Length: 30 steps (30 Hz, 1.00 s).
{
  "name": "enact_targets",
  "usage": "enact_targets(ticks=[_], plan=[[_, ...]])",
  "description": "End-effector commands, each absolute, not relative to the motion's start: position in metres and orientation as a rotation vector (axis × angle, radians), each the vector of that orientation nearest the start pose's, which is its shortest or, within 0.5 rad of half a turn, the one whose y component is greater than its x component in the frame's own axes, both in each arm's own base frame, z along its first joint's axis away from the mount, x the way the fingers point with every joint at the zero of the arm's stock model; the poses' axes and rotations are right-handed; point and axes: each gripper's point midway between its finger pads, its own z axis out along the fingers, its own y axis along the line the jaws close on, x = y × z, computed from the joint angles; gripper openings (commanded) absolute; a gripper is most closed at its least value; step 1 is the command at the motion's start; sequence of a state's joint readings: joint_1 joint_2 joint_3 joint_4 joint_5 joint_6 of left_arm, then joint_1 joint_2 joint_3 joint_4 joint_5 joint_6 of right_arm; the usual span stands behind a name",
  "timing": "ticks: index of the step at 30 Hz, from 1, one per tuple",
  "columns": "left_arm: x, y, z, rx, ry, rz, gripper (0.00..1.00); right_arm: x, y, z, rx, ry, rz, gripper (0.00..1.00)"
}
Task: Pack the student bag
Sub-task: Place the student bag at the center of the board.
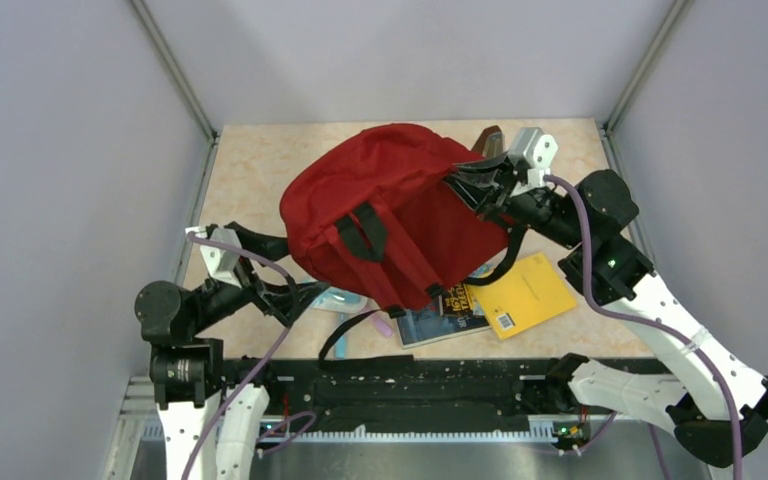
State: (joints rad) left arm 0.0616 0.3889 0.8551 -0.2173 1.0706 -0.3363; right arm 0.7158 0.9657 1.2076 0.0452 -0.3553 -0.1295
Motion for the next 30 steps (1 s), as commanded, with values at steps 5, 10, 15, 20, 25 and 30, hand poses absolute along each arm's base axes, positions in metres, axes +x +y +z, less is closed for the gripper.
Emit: enact_targets(ticks=[5, 10, 15, 20, 25, 30], plan=[[0.165, -0.144, 0.38, 0.523, 1.383, -0.91, 0.94, 0.188, 0.263, 0.528, -0.818, 0.818, 0.811, 0.0], [0.173, -0.141, 0.388, 0.507, 1.337, -0.88, 0.16, 0.208, 0.282, 0.508, -0.841, 0.872, 0.823, 0.0], [0.183, -0.122, 0.418, 0.429, 1.21, -0.71, 0.0, 0.253, 0.292, 0.492, -0.791, 0.943, 0.698, 0.0], [0.198, -0.097, 0.451, 0.312, 1.061, -0.567, 0.0, 0.295, 0.307, 0.489, -0.762, 0.968, 0.597, 0.0], [0.208, -0.09, 0.47, 0.321, 0.995, -0.498, 0.0, 0.332, 0.335, 0.491, -0.759, 0.97, 0.583, 0.0], [0.22, -0.076, 0.473, 0.31, 0.985, -0.369, 0.0, 0.386, 0.372, 0.468, -0.753, 1.026, 0.599, 0.0]])
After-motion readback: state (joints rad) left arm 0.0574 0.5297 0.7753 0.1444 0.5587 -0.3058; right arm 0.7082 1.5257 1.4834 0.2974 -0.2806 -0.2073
